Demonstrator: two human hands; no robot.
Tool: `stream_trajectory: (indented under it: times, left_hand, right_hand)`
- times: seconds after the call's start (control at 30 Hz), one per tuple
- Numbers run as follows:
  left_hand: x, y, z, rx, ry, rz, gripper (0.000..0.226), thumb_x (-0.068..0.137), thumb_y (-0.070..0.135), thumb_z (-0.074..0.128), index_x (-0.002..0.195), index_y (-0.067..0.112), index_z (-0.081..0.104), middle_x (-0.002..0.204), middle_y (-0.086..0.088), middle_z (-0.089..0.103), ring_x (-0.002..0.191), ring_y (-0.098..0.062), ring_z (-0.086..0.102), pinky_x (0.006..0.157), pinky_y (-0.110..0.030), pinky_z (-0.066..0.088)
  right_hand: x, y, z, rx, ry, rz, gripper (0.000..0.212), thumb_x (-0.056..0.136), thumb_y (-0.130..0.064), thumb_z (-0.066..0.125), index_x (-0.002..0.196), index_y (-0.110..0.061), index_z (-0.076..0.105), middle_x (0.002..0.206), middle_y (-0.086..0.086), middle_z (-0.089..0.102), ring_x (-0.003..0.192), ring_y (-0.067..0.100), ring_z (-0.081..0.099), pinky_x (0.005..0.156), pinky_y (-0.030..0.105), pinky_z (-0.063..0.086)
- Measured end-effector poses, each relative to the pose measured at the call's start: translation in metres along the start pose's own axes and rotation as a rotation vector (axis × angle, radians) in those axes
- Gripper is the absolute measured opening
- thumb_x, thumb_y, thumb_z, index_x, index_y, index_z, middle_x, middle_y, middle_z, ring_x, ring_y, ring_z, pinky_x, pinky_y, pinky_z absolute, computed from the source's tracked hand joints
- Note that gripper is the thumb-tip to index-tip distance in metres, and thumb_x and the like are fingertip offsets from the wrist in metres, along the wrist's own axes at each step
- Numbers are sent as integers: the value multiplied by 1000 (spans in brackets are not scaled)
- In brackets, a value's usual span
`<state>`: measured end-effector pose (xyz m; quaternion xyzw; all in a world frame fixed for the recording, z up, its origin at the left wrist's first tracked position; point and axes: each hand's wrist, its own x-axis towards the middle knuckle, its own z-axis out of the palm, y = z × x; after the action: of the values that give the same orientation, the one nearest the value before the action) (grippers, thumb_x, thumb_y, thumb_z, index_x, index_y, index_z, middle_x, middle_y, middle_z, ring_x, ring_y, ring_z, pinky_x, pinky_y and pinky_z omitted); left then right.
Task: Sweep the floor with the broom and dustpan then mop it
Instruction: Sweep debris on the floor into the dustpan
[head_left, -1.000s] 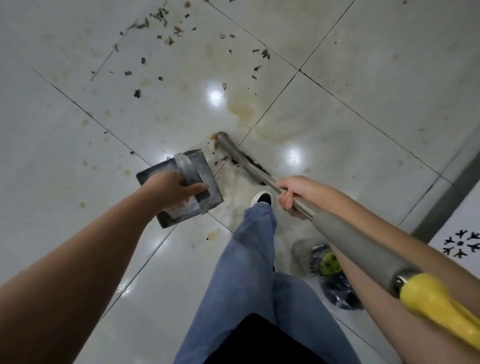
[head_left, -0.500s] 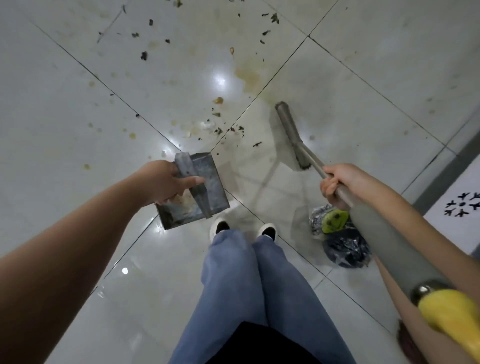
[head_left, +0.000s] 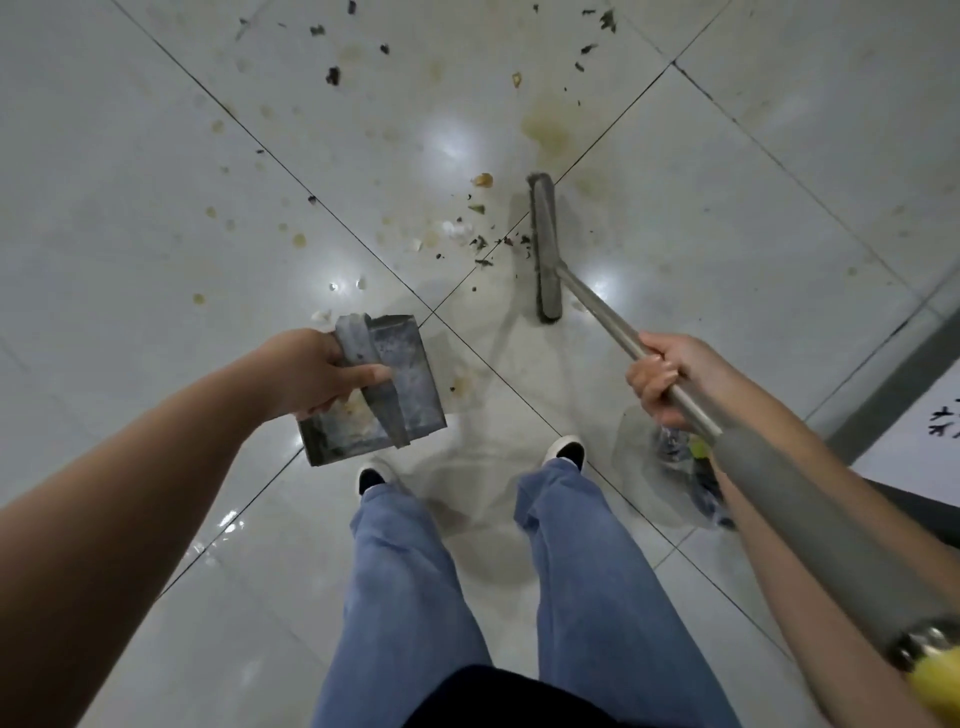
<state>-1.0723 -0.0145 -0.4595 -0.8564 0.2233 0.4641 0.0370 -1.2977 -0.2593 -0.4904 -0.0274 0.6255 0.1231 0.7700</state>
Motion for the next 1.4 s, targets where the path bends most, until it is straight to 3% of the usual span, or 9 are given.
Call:
stream_trajectory:
  times: [0.33,0.5,0.67,0.73,0.9,1.1,1.23,1.3,1.4]
  left_hand:
    - [1,-128,-9,-220,35,82,49,80,51,62,50,13,53,45,0,51,45,-15,51,53,-25,40]
    - [6,-172,-19,-185,48,86,50,80,53,61,49,14,51,37,6,47,43,-13,50,48,-24,38]
    - [18,-201,-15,-167,17,64,49,81,53,60,51,16,50,39,7,49,46,-14,48,63,-27,41]
    - [21,-208,-14,-175,8,52,50,80,54,60,51,16,50,29,8,46,44,-14,49,63,-28,43]
    - [23,-219,-18,-240,11,9,51,77,57,62,51,14,51,28,8,47,39,-11,48,48,-24,36]
    - [28,-216,-37,-359,4,5,52,76,57,63,54,10,53,41,0,51,34,-13,44,47,-23,41]
    - [28,-194,-46,-325,38,24,52,75,56,62,52,11,51,38,3,49,38,-13,47,44,-22,36]
    - [29,-181,-50,-307,34,36,52,77,55,63,51,12,51,37,4,49,38,-12,47,45,-23,38]
    - [30,-158,-56,-250,34,54,49,79,54,61,55,12,54,45,0,51,42,-14,49,47,-23,39]
  right_hand:
    - [14,168,54,297,97,5,62,100,-26,31,41,-11,32,25,-3,27,14,5,27,20,14,25]
    - [57,246,117,605,-84,-3,29,72,2,46,48,-9,35,37,-12,19,17,5,34,25,12,30]
    - [81,243,156,828,-229,-104,14,52,7,53,50,-2,41,40,-5,34,21,11,42,26,15,36]
    - [85,236,163,857,-217,-121,13,57,5,51,49,-1,43,53,-10,30,21,14,44,26,18,38]
    - [87,229,161,962,-279,-149,15,67,5,53,53,4,46,38,11,42,22,21,45,27,17,40]
    - [60,226,123,985,-475,-125,32,82,-5,51,55,11,48,41,9,39,24,31,47,28,23,40]
    - [40,195,116,487,-32,-176,60,99,-33,39,45,-7,41,31,-5,31,17,5,32,24,8,25]
    - [37,177,117,232,173,-237,51,100,-39,32,57,-13,34,26,-4,26,15,3,25,20,11,20]
    - [38,157,113,195,204,-182,52,100,-37,33,54,-12,33,26,-4,26,15,4,25,20,12,20]
